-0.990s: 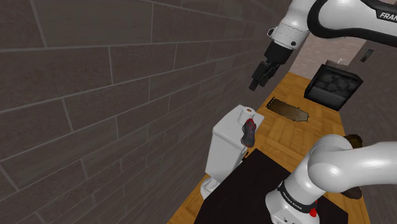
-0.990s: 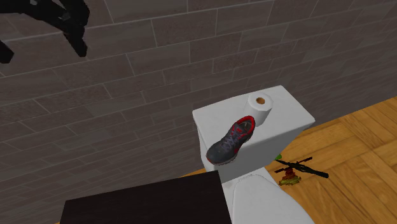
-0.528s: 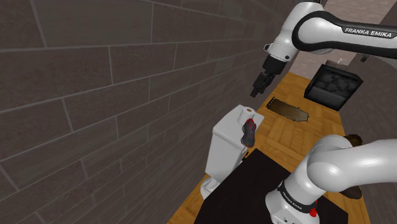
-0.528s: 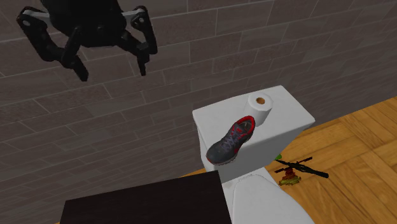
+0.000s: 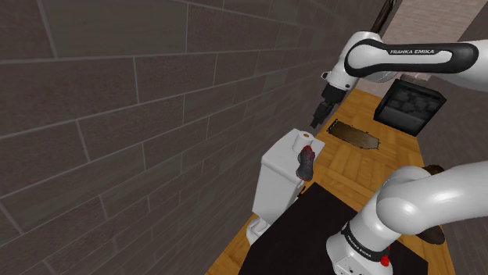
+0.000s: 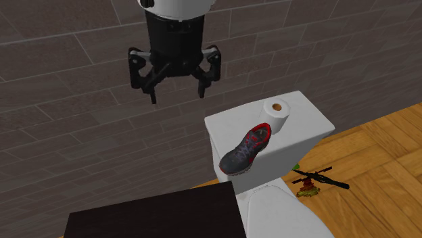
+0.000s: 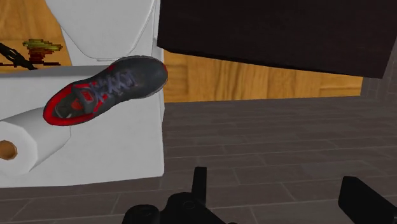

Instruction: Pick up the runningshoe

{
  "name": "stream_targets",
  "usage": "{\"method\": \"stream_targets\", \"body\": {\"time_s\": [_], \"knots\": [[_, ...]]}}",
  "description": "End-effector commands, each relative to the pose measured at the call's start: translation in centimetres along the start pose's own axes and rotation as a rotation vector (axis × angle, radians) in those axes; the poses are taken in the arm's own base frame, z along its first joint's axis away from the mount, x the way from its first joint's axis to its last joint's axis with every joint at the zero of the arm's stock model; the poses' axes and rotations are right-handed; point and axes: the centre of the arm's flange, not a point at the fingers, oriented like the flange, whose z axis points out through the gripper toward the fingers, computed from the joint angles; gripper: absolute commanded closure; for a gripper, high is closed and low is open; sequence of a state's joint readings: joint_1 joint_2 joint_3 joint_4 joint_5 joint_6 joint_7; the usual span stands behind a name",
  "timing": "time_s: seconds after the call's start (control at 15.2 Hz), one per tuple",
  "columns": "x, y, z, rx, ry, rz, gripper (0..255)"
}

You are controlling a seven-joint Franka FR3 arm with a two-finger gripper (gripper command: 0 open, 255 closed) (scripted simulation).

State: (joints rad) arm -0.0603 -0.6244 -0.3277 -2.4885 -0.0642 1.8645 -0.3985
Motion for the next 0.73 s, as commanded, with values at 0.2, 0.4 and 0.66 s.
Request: {"method": "stream_targets", "body": {"time_s": [0.2, 0.4, 0.66], "knots": [[0.6, 6.0, 4.1, 0.031, -0.032, -0.025, 0], [0.9, 9.5, 6.5, 0.050, -0.051, -0.040, 0], [1.3, 14.1, 9.7, 0.076, -0.077, -0.059, 0]]}}
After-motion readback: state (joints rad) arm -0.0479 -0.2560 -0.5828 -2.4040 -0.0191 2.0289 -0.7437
